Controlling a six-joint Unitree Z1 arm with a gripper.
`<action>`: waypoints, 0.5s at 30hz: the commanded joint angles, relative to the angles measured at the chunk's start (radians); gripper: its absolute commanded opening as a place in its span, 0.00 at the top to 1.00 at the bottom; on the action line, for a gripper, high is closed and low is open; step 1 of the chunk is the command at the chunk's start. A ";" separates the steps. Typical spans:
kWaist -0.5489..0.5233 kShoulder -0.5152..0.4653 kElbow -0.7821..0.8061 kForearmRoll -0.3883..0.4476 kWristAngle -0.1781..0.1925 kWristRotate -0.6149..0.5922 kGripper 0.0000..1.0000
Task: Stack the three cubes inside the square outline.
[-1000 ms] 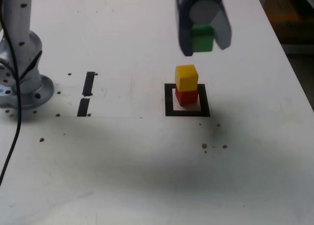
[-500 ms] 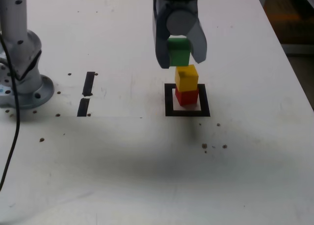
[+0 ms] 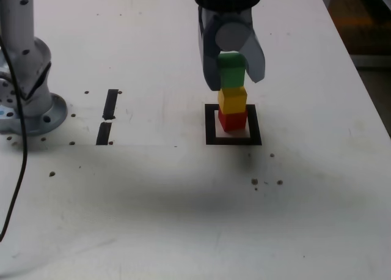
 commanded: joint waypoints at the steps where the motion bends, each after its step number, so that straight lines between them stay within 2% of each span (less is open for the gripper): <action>1: 0.005 -0.011 0.007 -0.008 0.003 0.001 0.78; 15: 0.007 -0.001 0.040 -0.078 0.013 0.003 0.73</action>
